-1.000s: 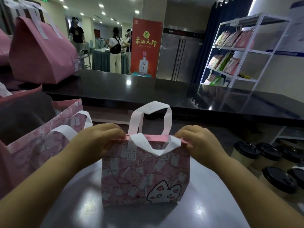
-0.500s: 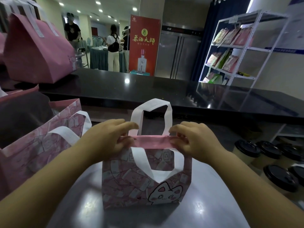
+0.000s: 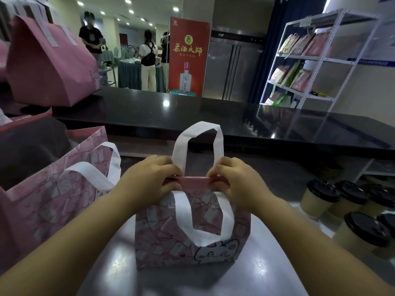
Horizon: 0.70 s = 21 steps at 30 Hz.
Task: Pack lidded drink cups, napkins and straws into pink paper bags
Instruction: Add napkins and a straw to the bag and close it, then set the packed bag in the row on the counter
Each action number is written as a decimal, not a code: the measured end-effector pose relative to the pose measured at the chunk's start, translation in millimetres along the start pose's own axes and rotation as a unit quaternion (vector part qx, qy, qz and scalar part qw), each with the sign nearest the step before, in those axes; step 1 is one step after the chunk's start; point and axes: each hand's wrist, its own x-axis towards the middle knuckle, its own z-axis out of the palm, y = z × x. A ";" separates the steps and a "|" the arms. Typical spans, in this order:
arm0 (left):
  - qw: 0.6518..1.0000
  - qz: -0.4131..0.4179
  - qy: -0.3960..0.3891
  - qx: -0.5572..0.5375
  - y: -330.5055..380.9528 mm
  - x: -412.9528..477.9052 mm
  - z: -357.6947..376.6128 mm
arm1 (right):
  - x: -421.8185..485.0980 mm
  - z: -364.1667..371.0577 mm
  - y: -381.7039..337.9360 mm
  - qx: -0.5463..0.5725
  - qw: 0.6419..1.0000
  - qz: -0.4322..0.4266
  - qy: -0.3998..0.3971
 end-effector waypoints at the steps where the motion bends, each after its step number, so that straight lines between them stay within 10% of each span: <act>1: 1.000 -0.004 -0.002 -0.010 -1.3 -0.7 -1.2 | -1.6 -2.0 2.3 0.008 1.000 0.003 -0.003; 21: 0.993 -0.098 -0.059 -0.037 -14.5 -10.2 -30.5 | -20.6 -27.8 45.9 0.115 0.978 0.134 -0.109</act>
